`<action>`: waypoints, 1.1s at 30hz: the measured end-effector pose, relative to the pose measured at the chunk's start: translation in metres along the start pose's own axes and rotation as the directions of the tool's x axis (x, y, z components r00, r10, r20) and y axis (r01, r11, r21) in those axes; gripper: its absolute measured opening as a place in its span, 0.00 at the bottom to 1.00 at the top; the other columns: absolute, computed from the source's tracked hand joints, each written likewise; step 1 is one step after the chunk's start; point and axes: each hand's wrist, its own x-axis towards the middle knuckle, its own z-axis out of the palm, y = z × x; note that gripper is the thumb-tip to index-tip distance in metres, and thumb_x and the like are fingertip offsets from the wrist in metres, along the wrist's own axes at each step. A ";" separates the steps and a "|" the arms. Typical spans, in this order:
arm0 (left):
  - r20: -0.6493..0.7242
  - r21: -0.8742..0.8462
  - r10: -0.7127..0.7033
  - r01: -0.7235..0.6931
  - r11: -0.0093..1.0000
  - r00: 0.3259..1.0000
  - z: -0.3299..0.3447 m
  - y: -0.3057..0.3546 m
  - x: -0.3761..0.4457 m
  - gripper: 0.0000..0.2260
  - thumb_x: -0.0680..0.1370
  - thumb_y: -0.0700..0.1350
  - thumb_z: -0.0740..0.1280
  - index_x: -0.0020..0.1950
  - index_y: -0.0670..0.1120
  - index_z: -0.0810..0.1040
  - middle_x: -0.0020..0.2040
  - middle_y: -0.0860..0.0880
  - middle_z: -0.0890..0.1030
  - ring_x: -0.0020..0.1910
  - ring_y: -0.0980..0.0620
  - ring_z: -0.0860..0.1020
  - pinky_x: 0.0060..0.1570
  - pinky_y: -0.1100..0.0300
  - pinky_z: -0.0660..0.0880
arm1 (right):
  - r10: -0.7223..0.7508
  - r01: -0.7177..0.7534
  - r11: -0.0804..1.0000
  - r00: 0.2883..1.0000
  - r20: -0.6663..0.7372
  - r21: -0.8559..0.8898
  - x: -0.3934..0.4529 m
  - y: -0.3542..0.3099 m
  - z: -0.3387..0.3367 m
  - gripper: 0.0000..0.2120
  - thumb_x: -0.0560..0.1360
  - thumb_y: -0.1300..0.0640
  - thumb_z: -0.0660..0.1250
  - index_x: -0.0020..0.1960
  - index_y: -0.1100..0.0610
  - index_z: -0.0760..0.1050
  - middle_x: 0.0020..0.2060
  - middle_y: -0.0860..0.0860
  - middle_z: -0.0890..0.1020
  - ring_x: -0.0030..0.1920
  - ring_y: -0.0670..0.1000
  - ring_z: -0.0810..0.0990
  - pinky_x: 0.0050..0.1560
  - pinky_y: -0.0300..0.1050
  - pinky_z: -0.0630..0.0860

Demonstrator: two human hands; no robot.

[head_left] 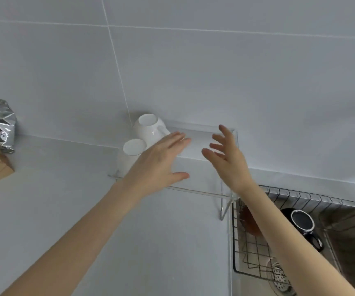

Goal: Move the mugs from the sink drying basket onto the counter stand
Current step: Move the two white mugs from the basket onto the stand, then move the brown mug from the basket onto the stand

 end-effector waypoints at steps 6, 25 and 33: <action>0.163 -0.221 0.199 -0.161 0.962 0.966 0.089 0.091 0.022 0.28 0.72 0.48 0.69 0.70 0.50 0.65 0.73 0.51 0.66 0.70 0.53 0.66 0.69 0.59 0.62 | 0.169 -0.189 0.981 0.948 -0.269 -0.048 -0.053 0.065 -0.095 0.17 0.74 0.61 0.64 0.63 0.56 0.69 0.55 0.54 0.79 0.54 0.49 0.77 0.48 0.29 0.72; 0.620 0.091 -0.139 0.105 0.990 0.772 0.291 0.103 0.074 0.48 0.64 0.45 0.76 0.74 0.43 0.49 0.75 0.43 0.58 0.74 0.45 0.59 0.68 0.48 0.65 | 0.617 -0.656 0.725 0.754 -0.227 -0.208 -0.107 0.226 -0.114 0.15 0.70 0.56 0.68 0.55 0.61 0.75 0.49 0.56 0.83 0.50 0.54 0.80 0.48 0.44 0.76; 0.590 0.031 -0.158 0.173 0.984 0.792 0.286 0.105 0.073 0.47 0.62 0.44 0.77 0.73 0.43 0.53 0.74 0.45 0.63 0.70 0.44 0.66 0.67 0.50 0.66 | 0.572 -0.623 0.752 0.779 -0.258 -0.214 -0.113 0.227 -0.116 0.10 0.72 0.55 0.67 0.51 0.59 0.77 0.43 0.52 0.83 0.44 0.50 0.79 0.41 0.41 0.73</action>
